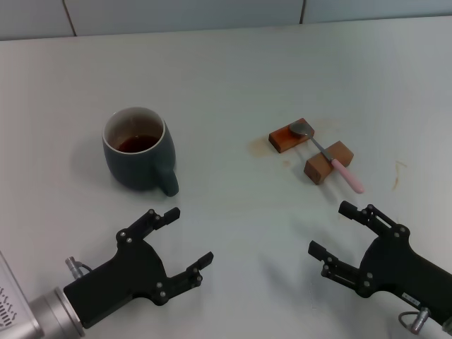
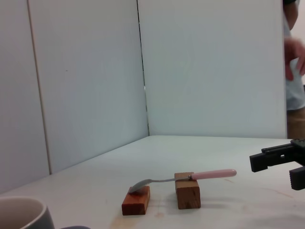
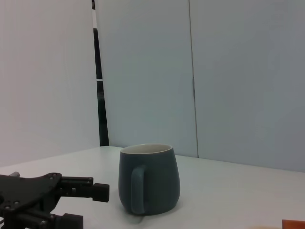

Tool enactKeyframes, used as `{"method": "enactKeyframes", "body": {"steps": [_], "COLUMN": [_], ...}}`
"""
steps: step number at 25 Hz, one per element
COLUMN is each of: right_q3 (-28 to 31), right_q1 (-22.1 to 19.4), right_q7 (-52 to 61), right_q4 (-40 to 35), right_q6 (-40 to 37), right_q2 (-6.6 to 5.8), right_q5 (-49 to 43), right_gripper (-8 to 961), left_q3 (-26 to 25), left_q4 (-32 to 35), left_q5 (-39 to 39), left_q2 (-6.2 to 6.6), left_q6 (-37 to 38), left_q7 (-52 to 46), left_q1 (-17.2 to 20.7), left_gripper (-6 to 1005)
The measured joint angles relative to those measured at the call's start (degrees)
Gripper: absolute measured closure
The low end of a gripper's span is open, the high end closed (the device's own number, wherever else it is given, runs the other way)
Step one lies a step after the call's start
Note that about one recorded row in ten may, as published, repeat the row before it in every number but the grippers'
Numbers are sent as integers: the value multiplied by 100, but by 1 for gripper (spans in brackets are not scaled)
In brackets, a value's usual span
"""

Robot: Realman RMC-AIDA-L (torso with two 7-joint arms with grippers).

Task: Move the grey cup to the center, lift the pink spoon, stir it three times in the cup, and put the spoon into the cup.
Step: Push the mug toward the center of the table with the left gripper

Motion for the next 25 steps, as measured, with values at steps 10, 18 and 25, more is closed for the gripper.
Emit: {"method": "enactKeyframes", "body": {"steps": [10,18,25], "right_q3": [1,17,19], "right_q1": [-2,-43,-56], "right_q7": [38,13,31], "right_q4": [0,-26,-33], "right_q6": [-22,-183,-188], "right_q2": [0,-1,0], "right_q5": [0,20,22], "right_gripper": [121,121,122], "left_q3": [16,-2209,-3784], "left_q4": [-27,-157,-412], "left_q5": [-5,-203,-282], "left_q2": [-9,-4,-61], "left_q6": [32,903,132], "left_q7": [9,792,2223], "left_q1": [8,697,710], "left_gripper": [214,260,345]}}
